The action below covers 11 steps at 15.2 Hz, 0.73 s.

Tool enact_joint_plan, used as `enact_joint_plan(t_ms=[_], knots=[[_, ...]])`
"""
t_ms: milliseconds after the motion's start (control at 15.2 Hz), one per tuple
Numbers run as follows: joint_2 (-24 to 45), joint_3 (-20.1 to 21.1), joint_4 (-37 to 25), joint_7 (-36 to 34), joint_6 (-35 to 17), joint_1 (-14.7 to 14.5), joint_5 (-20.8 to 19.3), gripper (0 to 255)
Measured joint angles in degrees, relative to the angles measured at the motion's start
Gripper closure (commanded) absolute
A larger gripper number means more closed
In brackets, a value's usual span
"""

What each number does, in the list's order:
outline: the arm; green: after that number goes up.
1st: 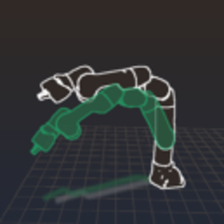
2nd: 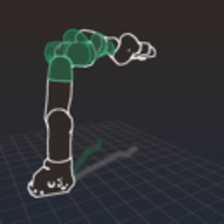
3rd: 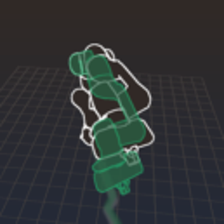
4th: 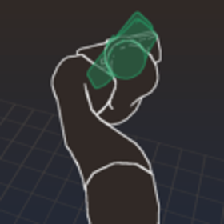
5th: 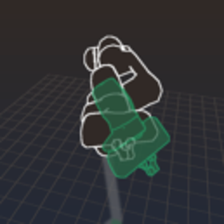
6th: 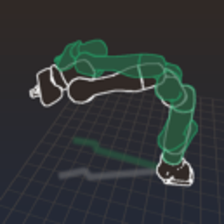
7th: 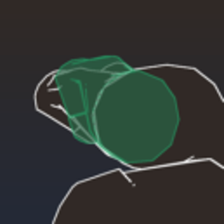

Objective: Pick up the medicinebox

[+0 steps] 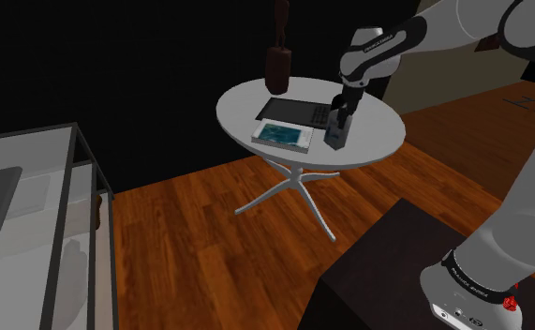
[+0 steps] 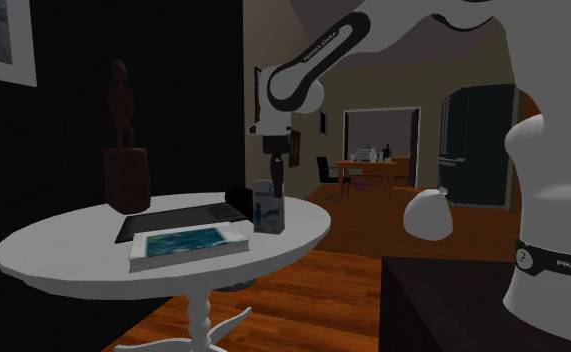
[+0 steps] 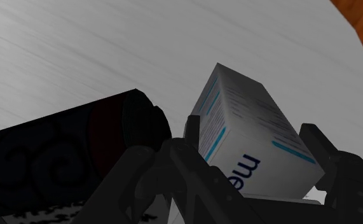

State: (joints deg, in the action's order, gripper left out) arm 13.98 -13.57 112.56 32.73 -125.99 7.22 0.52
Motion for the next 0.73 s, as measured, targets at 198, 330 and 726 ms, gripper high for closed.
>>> enact_joint_plan(t_ms=[198,330,726], knots=[[-0.95,-0.05,-0.89,-0.18,1.82,-0.11,-0.27,255],[-1.62,-0.09,-1.6,-0.26,3.18,-0.18,-0.44,255],[-3.68,-0.28,-3.66,-0.27,7.24,-0.21,-0.95,255]])
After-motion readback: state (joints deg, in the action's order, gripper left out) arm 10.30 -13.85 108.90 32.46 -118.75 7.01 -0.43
